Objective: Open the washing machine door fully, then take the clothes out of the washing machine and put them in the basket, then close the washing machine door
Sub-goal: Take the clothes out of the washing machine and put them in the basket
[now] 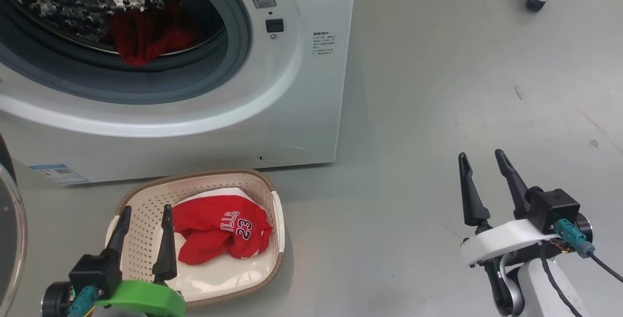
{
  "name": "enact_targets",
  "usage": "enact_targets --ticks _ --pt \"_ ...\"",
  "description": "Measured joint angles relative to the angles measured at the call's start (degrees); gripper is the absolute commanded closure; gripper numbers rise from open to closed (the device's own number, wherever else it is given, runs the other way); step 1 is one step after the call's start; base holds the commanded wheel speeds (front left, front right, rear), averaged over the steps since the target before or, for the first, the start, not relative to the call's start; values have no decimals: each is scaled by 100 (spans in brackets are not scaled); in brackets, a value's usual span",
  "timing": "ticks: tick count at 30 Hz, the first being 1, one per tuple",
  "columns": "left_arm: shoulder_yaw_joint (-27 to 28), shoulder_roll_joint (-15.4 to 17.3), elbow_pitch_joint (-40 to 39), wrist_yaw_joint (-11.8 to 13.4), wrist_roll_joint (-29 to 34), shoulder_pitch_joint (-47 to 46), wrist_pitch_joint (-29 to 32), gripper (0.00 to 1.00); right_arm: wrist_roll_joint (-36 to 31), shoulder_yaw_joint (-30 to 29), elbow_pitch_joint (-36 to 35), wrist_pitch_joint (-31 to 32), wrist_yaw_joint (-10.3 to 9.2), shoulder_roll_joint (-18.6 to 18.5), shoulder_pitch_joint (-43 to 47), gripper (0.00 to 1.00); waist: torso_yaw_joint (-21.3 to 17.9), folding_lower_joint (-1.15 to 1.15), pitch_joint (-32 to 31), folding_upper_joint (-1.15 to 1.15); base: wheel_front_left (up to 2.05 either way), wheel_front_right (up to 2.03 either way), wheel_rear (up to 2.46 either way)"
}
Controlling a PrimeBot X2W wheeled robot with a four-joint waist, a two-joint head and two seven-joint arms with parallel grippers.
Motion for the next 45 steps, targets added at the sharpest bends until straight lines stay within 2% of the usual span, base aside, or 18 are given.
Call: enact_targets --ticks 10,19,29,45 --pt "35 -7 7 118 -49 -654 0 0 3 166 -143 0 2 0 -236 0 -43 0 691 0 0 0 0" --pt "66 11 46 116 124 -1815 -7 0 55 244 -299 0 10 -4 -685 0 -149 0 1373 0 0 0 0" --pt "285 450 457 116 167 -3148 168 0 175 409 -307 0 26 -10 -1000 0 -387 1 1966 0 0 0 0" --pt "656 1070 1404 177 211 -4744 1141 0 363 603 -249 0 27 -13 -1180 0 -852 1 2446 0 0 0 0"
